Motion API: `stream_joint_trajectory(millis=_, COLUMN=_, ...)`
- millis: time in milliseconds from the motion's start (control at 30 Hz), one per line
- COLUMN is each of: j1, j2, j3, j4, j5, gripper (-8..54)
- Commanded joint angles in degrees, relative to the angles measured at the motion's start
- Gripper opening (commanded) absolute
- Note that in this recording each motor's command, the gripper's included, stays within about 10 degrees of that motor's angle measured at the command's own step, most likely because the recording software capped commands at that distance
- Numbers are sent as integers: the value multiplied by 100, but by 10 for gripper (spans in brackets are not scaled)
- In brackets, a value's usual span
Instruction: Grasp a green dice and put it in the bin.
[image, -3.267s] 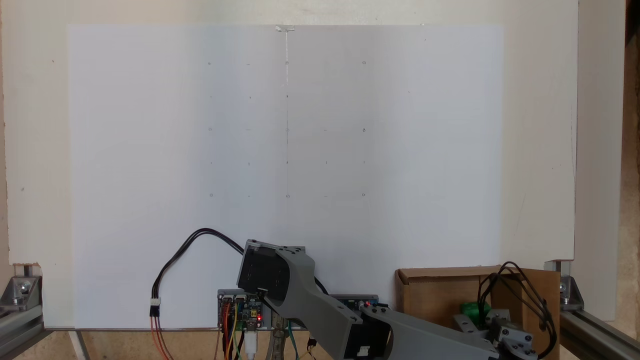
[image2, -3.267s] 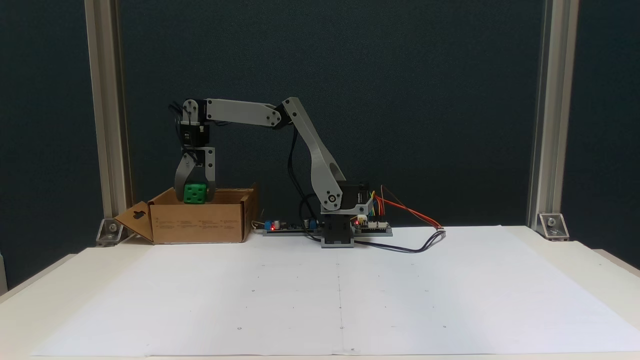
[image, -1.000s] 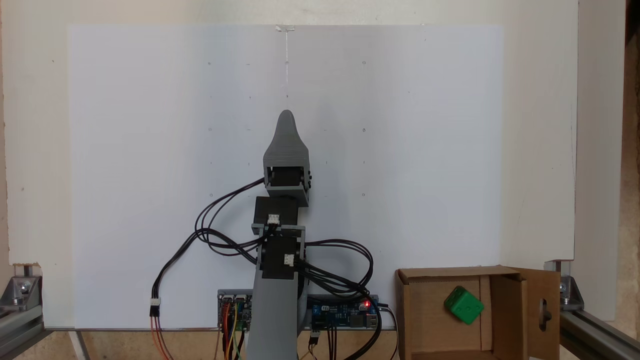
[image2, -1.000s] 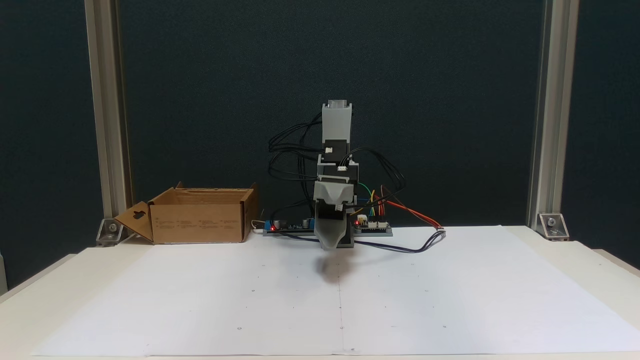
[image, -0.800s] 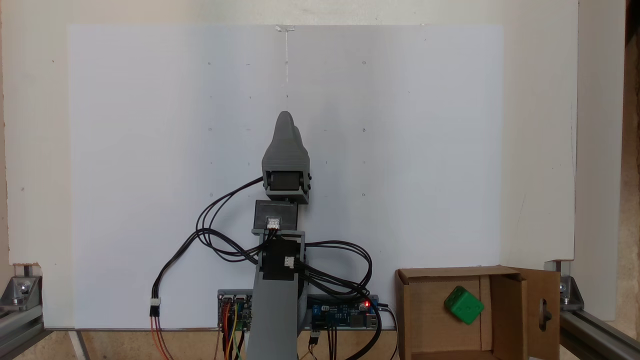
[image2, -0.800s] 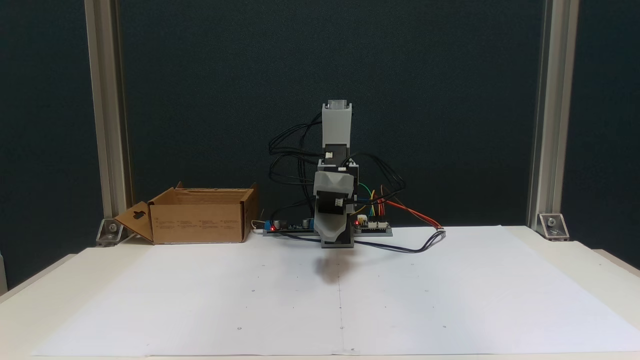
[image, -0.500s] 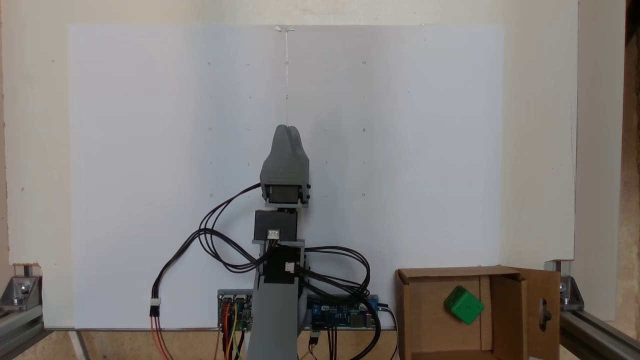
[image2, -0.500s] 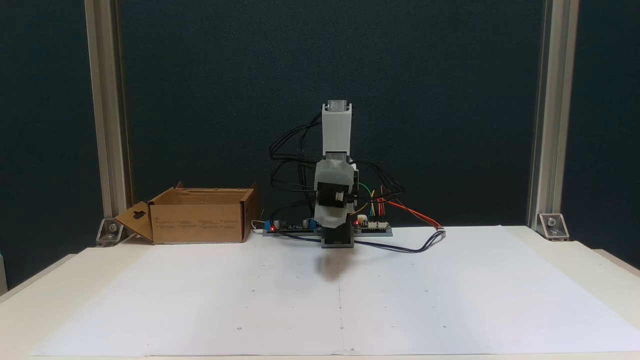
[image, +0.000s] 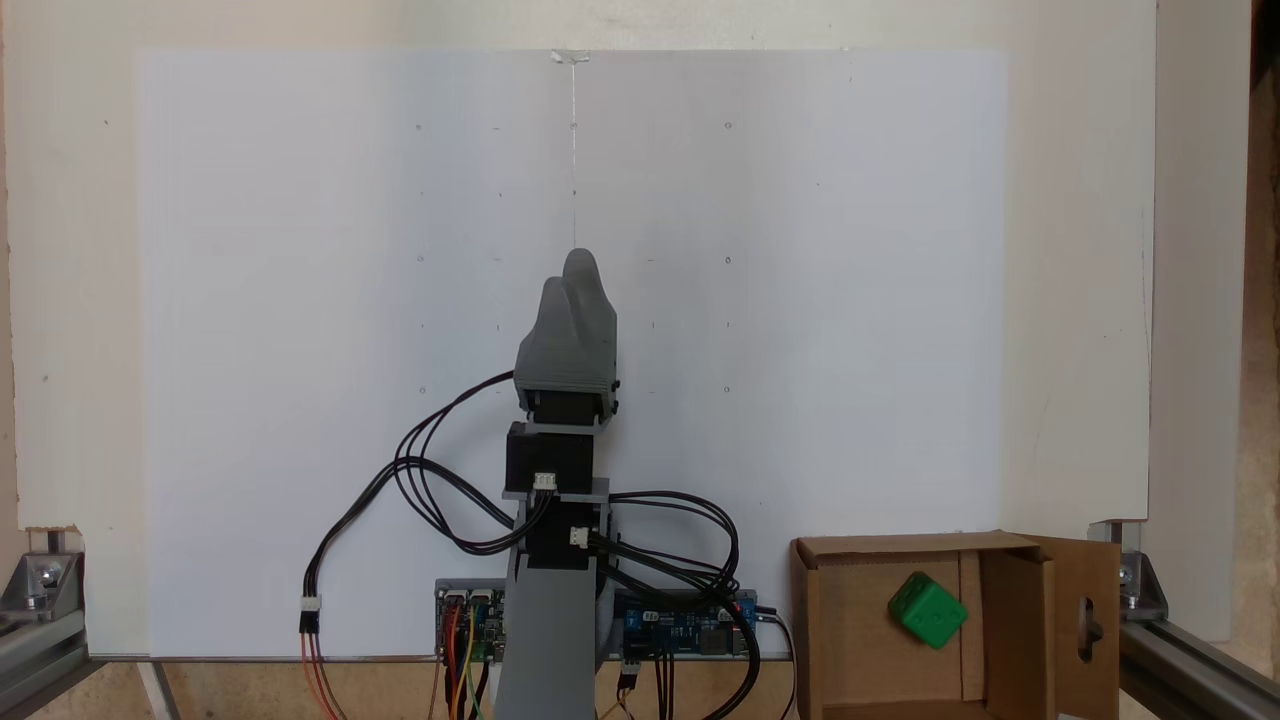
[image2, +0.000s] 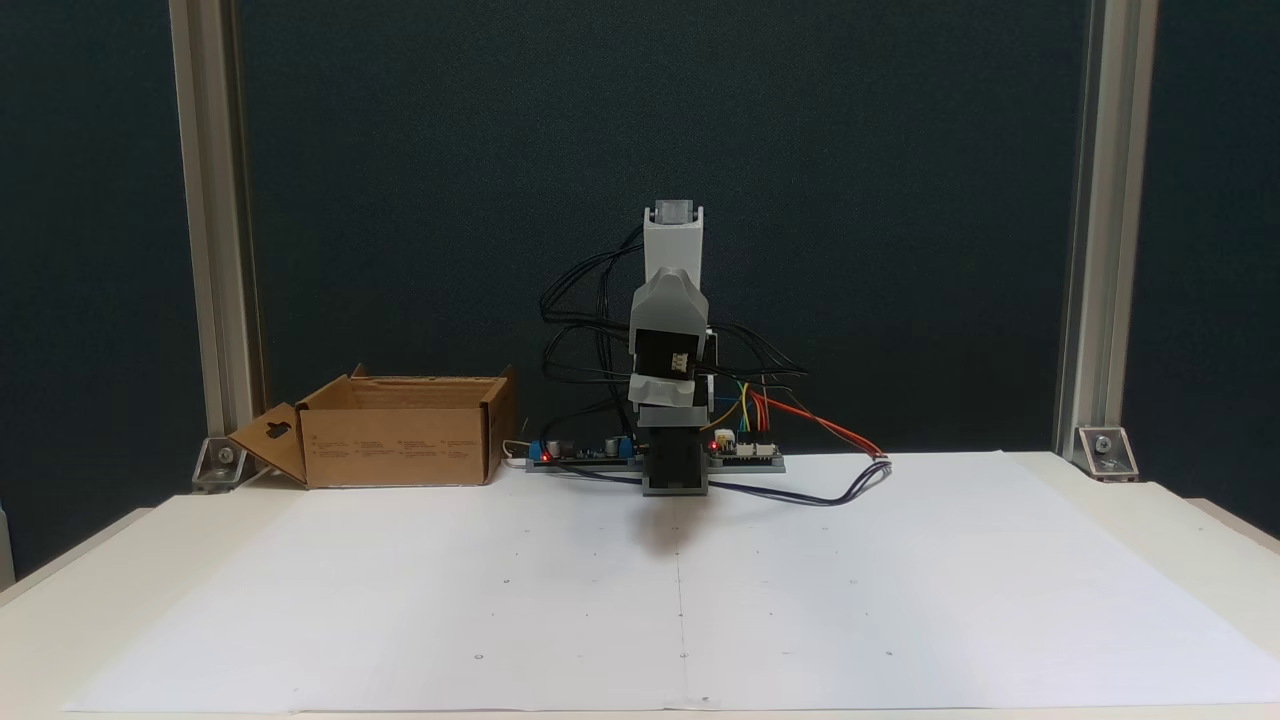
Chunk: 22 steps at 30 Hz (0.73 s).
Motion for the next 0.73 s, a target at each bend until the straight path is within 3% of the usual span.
stream_joint_trajectory(millis=0, j1=-18, j2=615, j3=272, j4=-387, j5=220, gripper=445)
stream_joint_trajectory(millis=700, j1=-35, j2=615, j3=272, j4=-466, j5=229, gripper=445)
